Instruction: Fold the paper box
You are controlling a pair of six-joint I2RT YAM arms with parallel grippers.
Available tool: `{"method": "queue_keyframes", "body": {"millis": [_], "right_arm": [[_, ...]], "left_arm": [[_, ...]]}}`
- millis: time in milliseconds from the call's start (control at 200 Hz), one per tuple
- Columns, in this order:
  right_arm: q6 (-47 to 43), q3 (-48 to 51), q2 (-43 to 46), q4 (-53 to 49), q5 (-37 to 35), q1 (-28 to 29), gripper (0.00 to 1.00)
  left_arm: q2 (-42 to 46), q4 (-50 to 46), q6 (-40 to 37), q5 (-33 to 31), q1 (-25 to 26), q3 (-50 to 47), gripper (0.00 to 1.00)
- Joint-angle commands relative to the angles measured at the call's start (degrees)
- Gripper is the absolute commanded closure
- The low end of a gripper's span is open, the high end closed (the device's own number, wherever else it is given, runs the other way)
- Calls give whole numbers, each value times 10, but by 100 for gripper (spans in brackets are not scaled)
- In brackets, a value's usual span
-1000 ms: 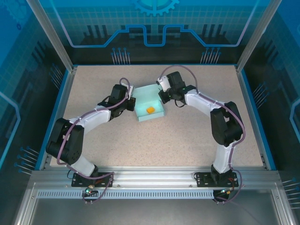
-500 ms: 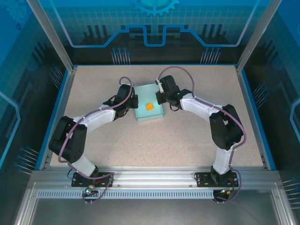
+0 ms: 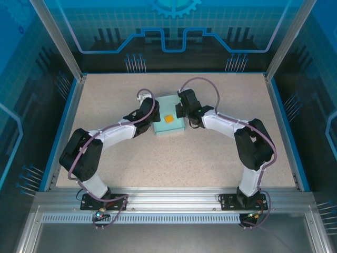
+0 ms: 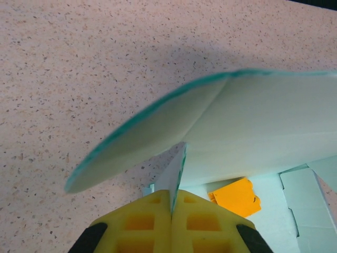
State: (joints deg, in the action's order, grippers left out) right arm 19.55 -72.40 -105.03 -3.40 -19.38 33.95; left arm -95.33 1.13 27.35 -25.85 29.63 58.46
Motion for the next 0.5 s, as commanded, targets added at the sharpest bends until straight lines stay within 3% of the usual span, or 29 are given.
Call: {"method": "queue_keyframes", "body": {"millis": [0,495], "right_arm": [[39,18,23,34,-11,12,100],[88,36,35,52,-26,27,100]], "left_arm": [[4,58,35,-46,15,6,99],[-10,72,38,-80,35,-1,99]]}}
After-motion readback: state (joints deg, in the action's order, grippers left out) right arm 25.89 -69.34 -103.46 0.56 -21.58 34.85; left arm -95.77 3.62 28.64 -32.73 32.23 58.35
